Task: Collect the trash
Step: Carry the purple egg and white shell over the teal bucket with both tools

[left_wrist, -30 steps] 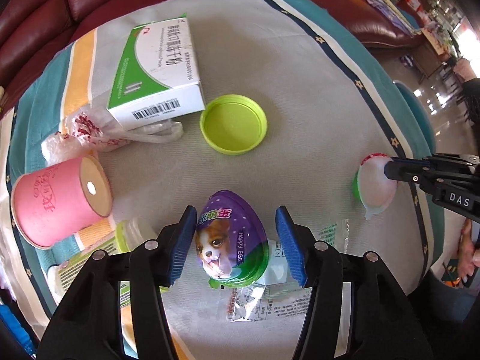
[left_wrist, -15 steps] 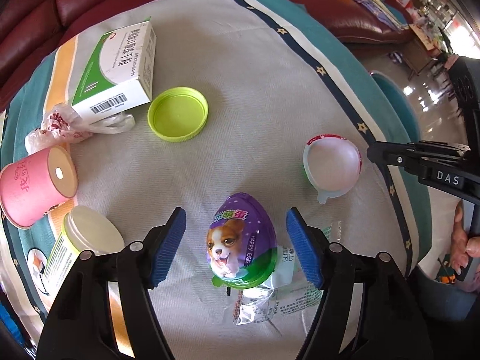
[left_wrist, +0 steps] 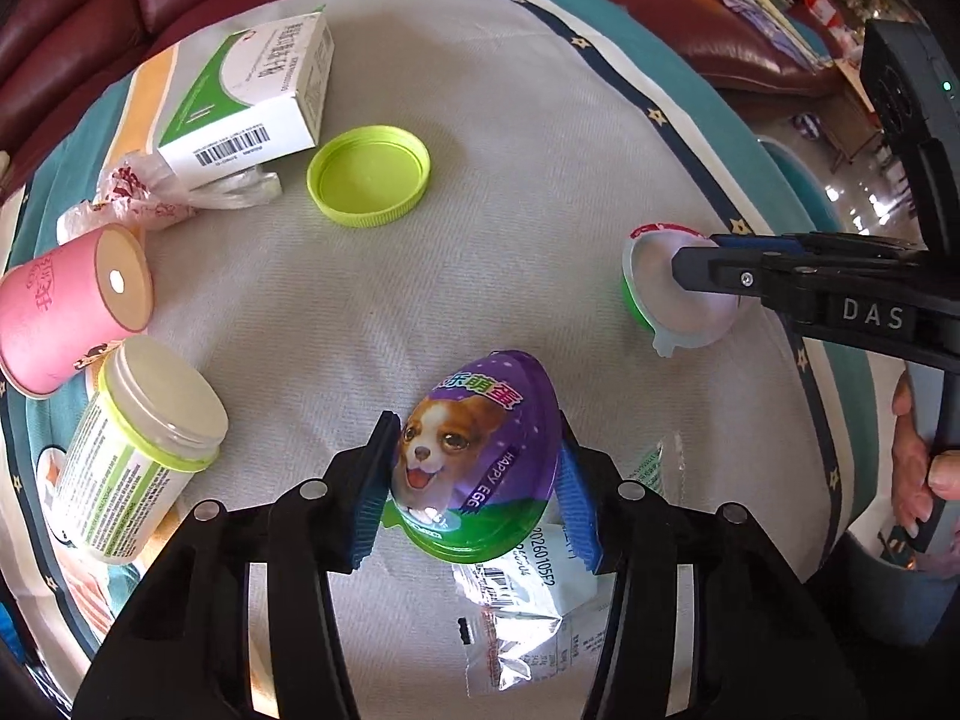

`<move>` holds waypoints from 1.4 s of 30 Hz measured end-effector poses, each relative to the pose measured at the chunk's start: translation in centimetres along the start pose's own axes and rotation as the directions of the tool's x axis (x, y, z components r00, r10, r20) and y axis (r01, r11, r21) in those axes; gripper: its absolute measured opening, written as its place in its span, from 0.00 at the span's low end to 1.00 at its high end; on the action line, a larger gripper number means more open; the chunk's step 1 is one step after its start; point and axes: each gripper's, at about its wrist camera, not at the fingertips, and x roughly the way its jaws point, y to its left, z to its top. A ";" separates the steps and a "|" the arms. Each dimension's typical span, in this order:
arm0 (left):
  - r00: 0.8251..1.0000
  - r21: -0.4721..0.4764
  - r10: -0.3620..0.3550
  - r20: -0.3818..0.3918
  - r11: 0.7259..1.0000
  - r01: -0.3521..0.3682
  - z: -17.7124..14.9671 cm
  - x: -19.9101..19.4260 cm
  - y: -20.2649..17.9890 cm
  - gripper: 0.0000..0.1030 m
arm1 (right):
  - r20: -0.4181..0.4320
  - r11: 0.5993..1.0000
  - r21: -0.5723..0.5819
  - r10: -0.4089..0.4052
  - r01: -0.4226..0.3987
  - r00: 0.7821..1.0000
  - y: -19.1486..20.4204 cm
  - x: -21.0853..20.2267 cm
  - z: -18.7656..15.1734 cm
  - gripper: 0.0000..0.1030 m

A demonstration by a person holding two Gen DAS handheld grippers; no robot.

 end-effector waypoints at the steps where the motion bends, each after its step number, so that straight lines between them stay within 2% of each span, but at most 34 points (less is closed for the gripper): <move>1: 1.000 -0.011 0.007 0.013 1.000 -0.007 0.1 -0.4 0.3 0.49 | 0.002 1.000 -0.007 -0.008 0.008 1.000 0.2 0.1 0.1 0.35; 3: 0.999 -0.046 -0.003 0.036 0.999 0.004 0.2 -1.2 1.2 0.49 | 0.000 0.999 -0.033 -0.026 0.026 1.000 0.7 0.4 0.0 0.12; 8: 0.996 -0.079 -0.024 0.084 0.996 0.031 0.4 -3.2 1.9 0.49 | 0.038 1.000 -0.023 -0.013 0.013 0.999 0.5 -1.0 -0.3 0.05; 13: 0.992 -0.051 -0.039 0.120 0.998 0.045 0.9 -4.6 -0.2 0.49 | 0.096 1.000 0.025 -0.003 0.001 0.995 -1.2 -3.8 -0.2 0.05; 14: 0.991 -0.047 -0.042 0.124 0.998 0.048 1.8 -4.0 -1.5 0.49 | 0.103 0.999 0.033 -0.001 -0.002 0.995 -1.5 -4.3 -0.2 0.05; 20: 0.989 -0.014 -0.069 0.133 0.997 0.071 2.6 -4.1 -4.5 0.49 | 0.151 0.996 0.085 -0.003 -0.010 0.989 -4.0 -7.0 -0.9 0.05; 29: 0.984 0.088 -0.118 0.130 0.990 0.107 4.5 -3.7 -10.7 0.49 | 0.249 0.976 0.217 -0.037 -0.018 0.968 -10.6 -12.0 -2.4 0.05; 35: 0.977 0.165 -0.166 0.130 0.976 0.144 6.7 -3.5 -16.1 0.49 | 0.307 0.953 0.302 -0.078 -0.019 0.948 -15.7 -15.1 -4.0 0.05; 42: 0.970 0.277 -0.221 0.104 0.943 0.185 9.0 -2.5 -23.7 0.49 | 0.354 0.907 0.419 -0.134 -0.029 0.926 -22.9 -18.4 -6.4 0.05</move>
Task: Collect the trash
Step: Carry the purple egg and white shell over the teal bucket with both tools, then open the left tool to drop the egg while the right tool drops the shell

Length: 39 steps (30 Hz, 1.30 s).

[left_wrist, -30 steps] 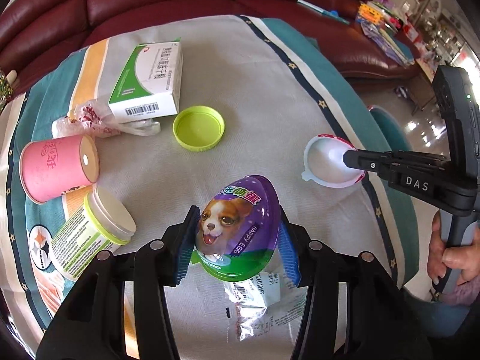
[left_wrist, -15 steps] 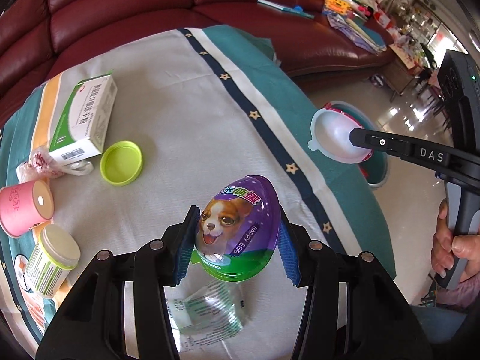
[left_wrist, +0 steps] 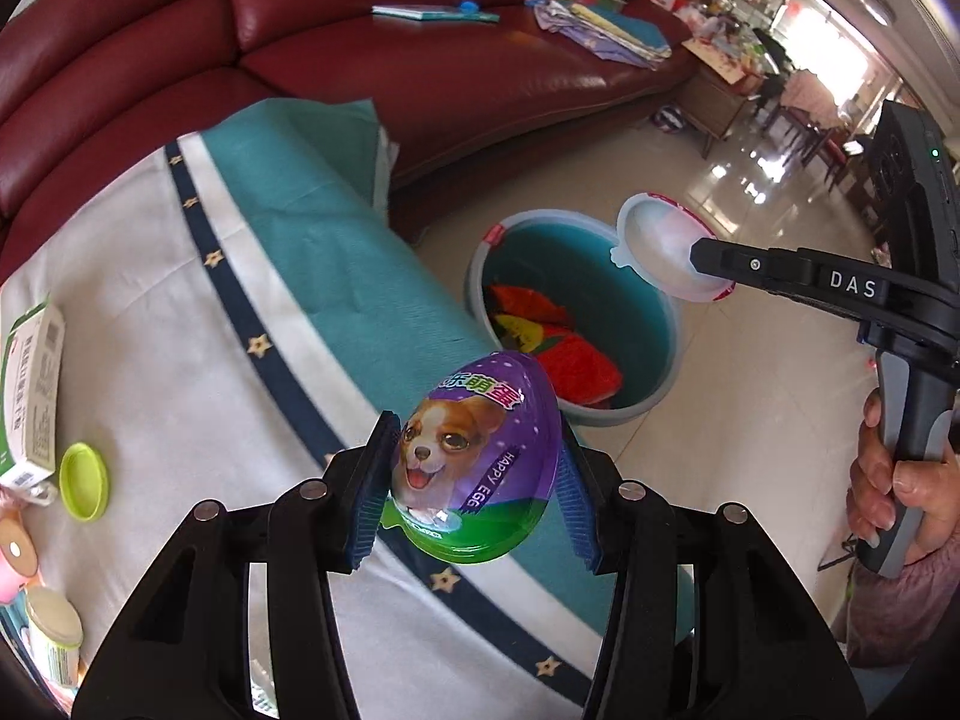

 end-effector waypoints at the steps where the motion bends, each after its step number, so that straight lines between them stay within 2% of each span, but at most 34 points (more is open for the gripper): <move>1: 1.000 0.016 -0.007 -0.006 1.000 0.007 0.5 0.6 -0.9 0.49 | 0.004 1.000 0.016 -0.007 0.007 1.000 -1.0 -0.2 0.2 0.05; 10: 0.996 0.097 -0.045 -0.079 0.994 0.053 3.5 6.8 -6.6 0.49 | -0.017 0.994 0.103 -0.037 0.038 0.999 -7.1 -0.1 0.7 0.05; 22: 0.989 0.109 -0.062 -0.132 0.991 0.077 5.7 11.8 -8.6 0.50 | -0.042 0.986 0.148 -0.067 0.072 0.997 -10.8 0.5 1.4 0.05; 23: 0.989 0.111 -0.058 -0.136 0.991 0.074 5.8 12.1 -8.7 0.52 | -0.045 0.986 0.151 -0.068 0.074 0.997 -11.0 0.6 1.4 0.05; 25: 0.988 0.109 -0.048 -0.147 0.992 0.064 5.9 12.7 -8.8 0.68 | -0.051 0.985 0.156 -0.072 0.079 0.996 -11.2 0.9 1.4 0.05; 27: 0.989 0.112 -0.035 -0.145 0.992 0.052 5.8 12.8 -8.9 0.74 | -0.056 0.984 0.161 -0.073 0.081 0.996 -11.4 1.2 1.4 0.05; 39: 0.987 0.046 -0.014 -0.162 0.999 0.022 5.1 12.2 -6.6 0.76 | -0.081 0.985 0.153 -0.073 0.085 0.994 -11.0 2.5 1.4 0.05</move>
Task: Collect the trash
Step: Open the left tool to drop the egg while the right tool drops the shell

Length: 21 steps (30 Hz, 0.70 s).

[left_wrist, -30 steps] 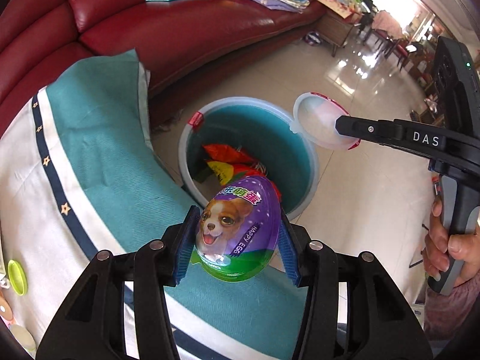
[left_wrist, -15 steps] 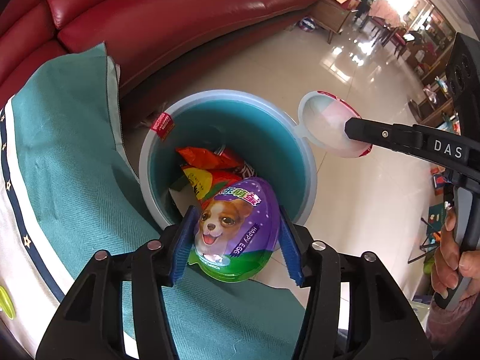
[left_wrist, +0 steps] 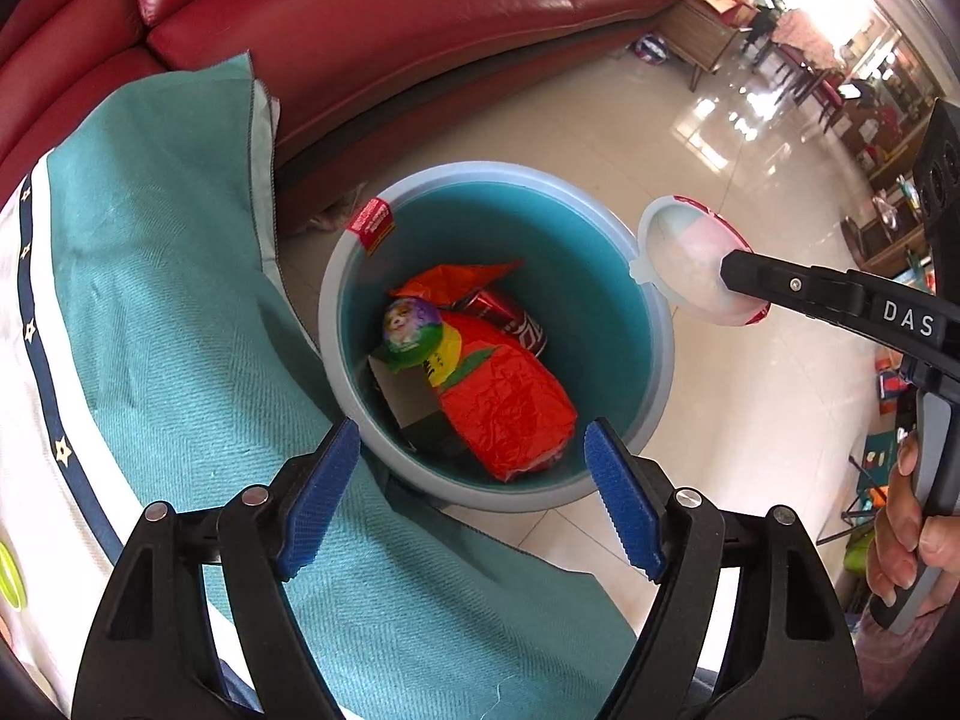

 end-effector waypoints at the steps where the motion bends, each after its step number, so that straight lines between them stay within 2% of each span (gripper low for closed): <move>1: 1.000 -0.001 0.002 0.001 1.000 -0.002 -0.1 -0.1 0.1 0.77 | -0.002 1.000 -0.001 0.000 0.000 1.000 0.1 0.0 0.0 0.05; 3: 1.000 -0.005 0.008 0.006 1.000 -0.008 -0.3 -0.4 0.3 0.79 | -0.005 1.000 -0.004 -0.003 0.002 1.000 0.2 0.2 0.0 0.05; 4: 1.000 -0.010 0.011 0.009 1.000 -0.011 -0.4 -0.5 0.5 0.86 | -0.007 1.000 -0.007 -0.005 0.005 1.000 0.3 0.2 0.0 0.05; 6: 1.000 -0.020 0.018 0.023 1.000 -0.018 -0.7 -0.9 0.8 0.89 | -0.013 1.000 -0.013 -0.008 0.008 1.000 0.6 0.4 0.1 0.05; 9: 1.000 -0.029 0.015 0.024 0.999 -0.014 -1.0 -1.1 1.2 0.89 | -0.023 1.000 -0.016 -0.013 0.013 1.000 1.0 0.8 0.0 0.15; 10: 1.000 -0.030 0.016 0.023 0.999 -0.015 -1.0 -1.2 1.3 0.89 | -0.024 1.000 -0.017 -0.012 0.012 1.000 1.2 0.9 0.0 0.34; 11: 1.000 -0.030 0.017 0.023 0.999 -0.017 -1.1 -1.2 1.4 0.89 | -0.021 1.000 -0.018 -0.017 0.017 1.000 1.4 0.9 -0.1 0.56; 12: 1.000 -0.030 0.019 0.021 0.999 -0.019 -1.2 -1.3 1.4 0.89 | -0.014 1.000 -0.021 -0.023 0.023 1.000 1.5 0.8 -0.2 0.62; 14: 1.000 -0.033 0.019 0.019 0.999 -0.019 -1.5 -1.4 1.4 0.89 | -0.014 0.999 -0.027 -0.027 0.027 1.000 1.8 0.8 -0.2 0.68; 16: 1.000 -0.038 0.021 0.018 0.999 -0.020 -1.7 -1.5 1.5 0.94 | -0.029 0.999 -0.013 -0.033 0.033 0.999 1.9 0.8 -0.2 0.79; 21: 0.999 -0.050 0.014 0.028 0.999 -0.013 -2.4 -2.1 1.7 0.94 | -0.059 0.997 0.013 -0.073 0.074 0.996 2.0 0.8 -0.6 0.83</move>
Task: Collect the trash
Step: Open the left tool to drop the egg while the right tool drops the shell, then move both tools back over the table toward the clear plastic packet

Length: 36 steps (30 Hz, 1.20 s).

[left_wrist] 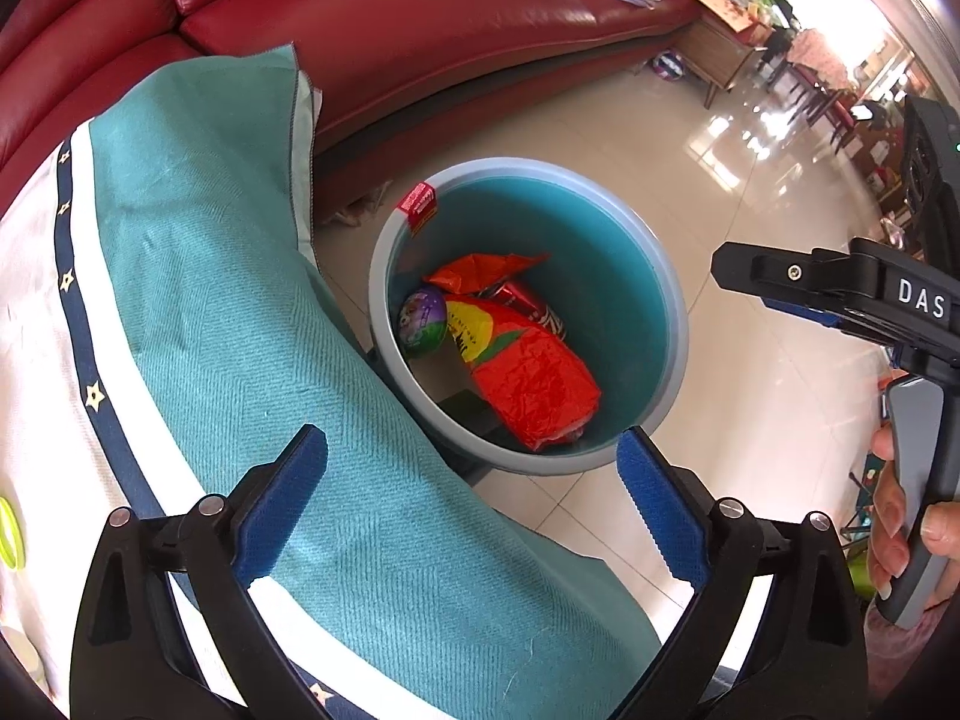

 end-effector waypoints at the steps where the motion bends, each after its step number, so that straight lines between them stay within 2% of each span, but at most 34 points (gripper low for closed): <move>1: 1.000 -0.001 -0.002 0.003 1.000 0.002 -0.2 -0.2 0.0 0.94 | -0.003 1.000 -0.003 -0.007 0.007 1.000 0.1 -0.1 -0.1 0.83; 9: 0.999 -0.012 -0.007 0.033 1.000 0.008 -1.4 -2.0 0.9 0.95 | 0.000 0.998 -0.039 -0.053 0.053 0.999 1.9 -1.1 -1.5 0.84; 19: 0.996 -0.055 -0.012 0.091 0.998 0.017 -4.1 -5.3 3.6 0.95 | 0.011 0.994 -0.088 -0.058 0.059 0.998 5.6 -2.5 -3.5 0.84; 30: 0.990 -0.171 0.016 0.140 0.985 0.008 -10.8 -9.5 9.7 0.95 | -0.028 0.974 -0.224 -0.038 0.031 0.999 13.6 -1.9 -7.4 0.84; 36: 0.985 -0.240 0.070 0.159 0.970 -0.030 -15.5 -12.2 14.3 0.95 | -0.067 0.946 -0.325 -0.031 0.008 0.997 18.8 -1.0 -10.7 0.84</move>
